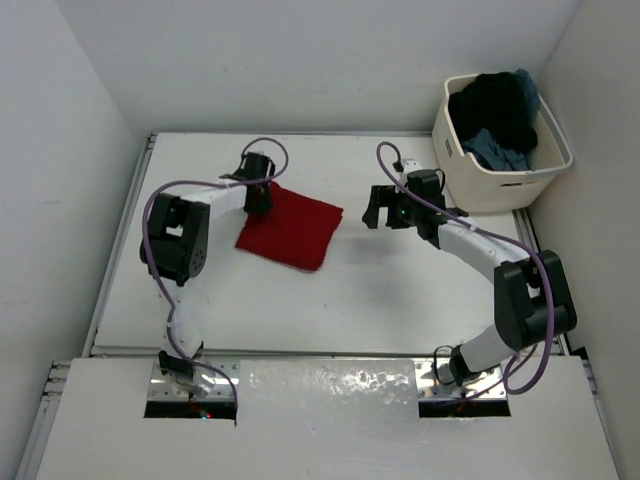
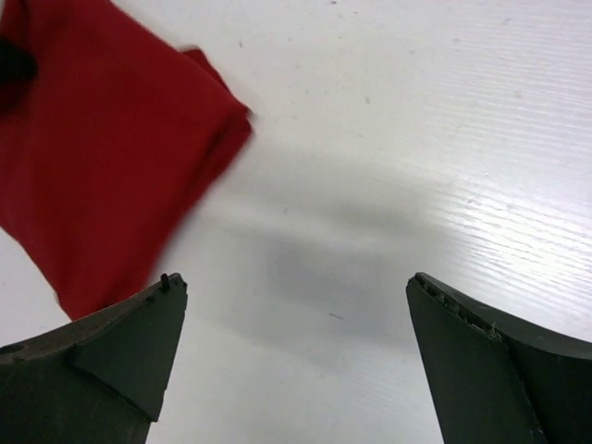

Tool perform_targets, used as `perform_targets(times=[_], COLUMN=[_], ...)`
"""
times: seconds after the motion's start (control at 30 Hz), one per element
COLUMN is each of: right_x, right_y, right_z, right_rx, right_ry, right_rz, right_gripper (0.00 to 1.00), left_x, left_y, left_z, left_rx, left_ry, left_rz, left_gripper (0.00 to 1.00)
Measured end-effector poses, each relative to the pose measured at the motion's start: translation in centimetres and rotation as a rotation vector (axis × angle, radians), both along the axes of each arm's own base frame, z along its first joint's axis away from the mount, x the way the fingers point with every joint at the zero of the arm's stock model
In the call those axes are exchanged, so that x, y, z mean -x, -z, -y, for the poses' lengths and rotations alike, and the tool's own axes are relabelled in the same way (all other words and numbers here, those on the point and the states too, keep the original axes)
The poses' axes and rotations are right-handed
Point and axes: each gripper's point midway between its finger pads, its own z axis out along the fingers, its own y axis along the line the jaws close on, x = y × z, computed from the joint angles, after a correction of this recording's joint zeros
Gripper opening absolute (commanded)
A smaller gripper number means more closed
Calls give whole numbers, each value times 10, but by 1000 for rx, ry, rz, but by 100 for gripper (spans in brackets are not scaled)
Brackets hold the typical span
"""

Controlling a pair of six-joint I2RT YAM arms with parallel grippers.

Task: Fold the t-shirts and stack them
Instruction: Put the neatly folded tshirt into the corner of the board with the left arm

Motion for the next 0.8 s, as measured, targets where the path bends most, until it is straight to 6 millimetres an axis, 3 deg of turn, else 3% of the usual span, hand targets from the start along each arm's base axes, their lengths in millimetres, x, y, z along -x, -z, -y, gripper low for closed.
perform_targets(times=[0.1, 0.23, 0.57, 0.7, 0.8], right_x=[1, 2, 2, 2, 1], right_y=[0, 0, 3, 4, 5], right_z=[7, 15, 32, 36, 39], right_rx=[31, 70, 137, 159, 166], right_ry=[11, 23, 55, 65, 73], right_rz=[4, 10, 9, 8, 8], right_gripper=[99, 99, 99, 99, 99], left_x=[-35, -57, -119, -133, -144], left_y=[-1, -10, -67, -65, -54], left_z=[-26, -66, -195, -242, -258], left_rx=[-130, -246, -277, -295, -304], left_ry=[-17, -28, -182, -221, -229], left_rz=[5, -22, 83, 91, 88], left_gripper=[0, 0, 0, 0, 0])
